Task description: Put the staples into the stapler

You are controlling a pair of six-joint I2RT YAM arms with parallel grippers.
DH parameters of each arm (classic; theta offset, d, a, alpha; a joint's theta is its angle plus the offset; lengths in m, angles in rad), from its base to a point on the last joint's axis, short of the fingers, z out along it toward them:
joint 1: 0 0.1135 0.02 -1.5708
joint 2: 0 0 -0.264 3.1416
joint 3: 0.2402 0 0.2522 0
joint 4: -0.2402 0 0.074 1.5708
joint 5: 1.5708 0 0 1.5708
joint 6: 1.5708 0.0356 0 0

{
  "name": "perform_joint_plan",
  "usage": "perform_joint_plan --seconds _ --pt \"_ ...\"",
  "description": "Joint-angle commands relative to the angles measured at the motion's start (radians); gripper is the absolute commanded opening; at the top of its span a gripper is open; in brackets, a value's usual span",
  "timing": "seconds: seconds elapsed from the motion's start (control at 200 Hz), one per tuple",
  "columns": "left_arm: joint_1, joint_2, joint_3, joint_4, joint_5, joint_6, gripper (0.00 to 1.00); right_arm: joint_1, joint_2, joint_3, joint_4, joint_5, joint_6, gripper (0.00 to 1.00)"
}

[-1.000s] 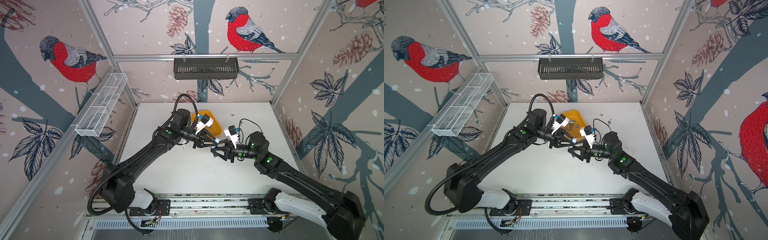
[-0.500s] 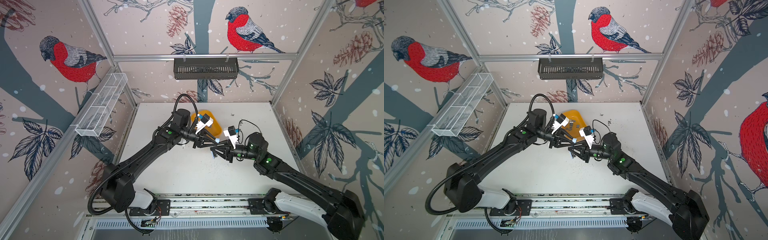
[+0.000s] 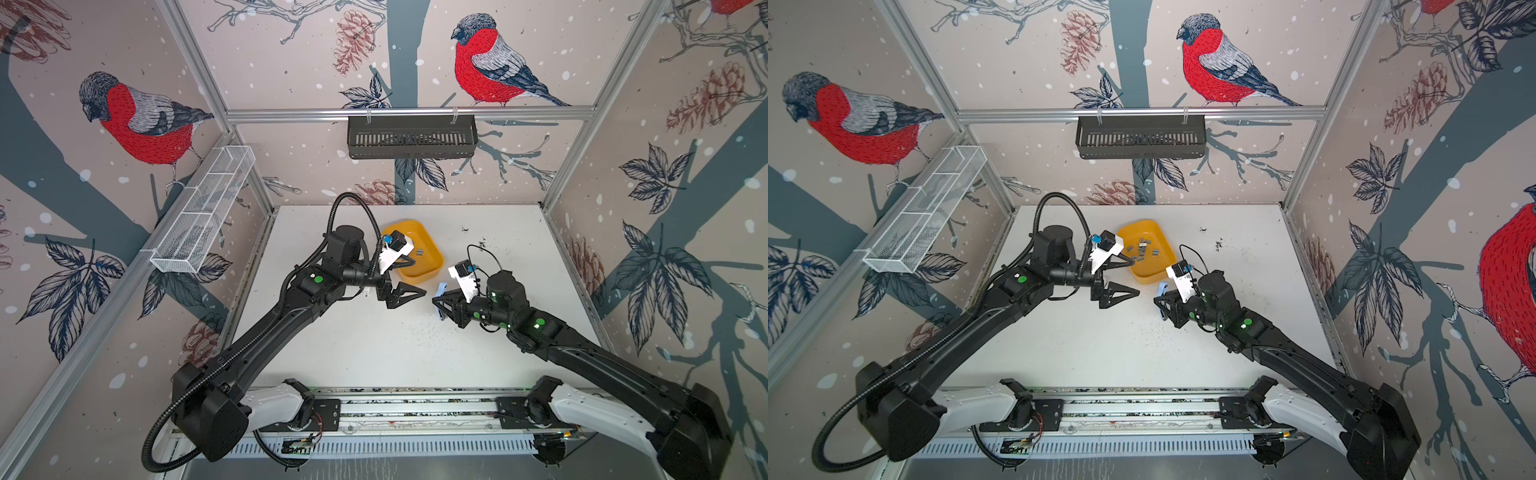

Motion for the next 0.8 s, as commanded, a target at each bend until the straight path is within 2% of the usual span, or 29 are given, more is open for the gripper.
perform_joint_plan --seconds 0.0,0.17,0.55,0.796 --pt "0.003 -0.065 -0.053 -0.072 -0.139 0.067 0.99 0.012 0.033 0.010 -0.118 0.145 -0.049 0.17" --pt "0.001 -0.176 -0.191 0.043 -0.254 0.008 0.99 0.046 0.178 0.073 -0.205 0.233 -0.083 0.17" --pt "0.003 -0.191 -0.200 0.059 -0.259 -0.029 0.99 0.056 0.454 0.174 -0.235 0.328 -0.130 0.16" --pt "0.001 -0.178 -0.192 0.037 -0.259 -0.011 0.99 0.049 0.516 0.162 -0.187 0.310 -0.095 0.15"
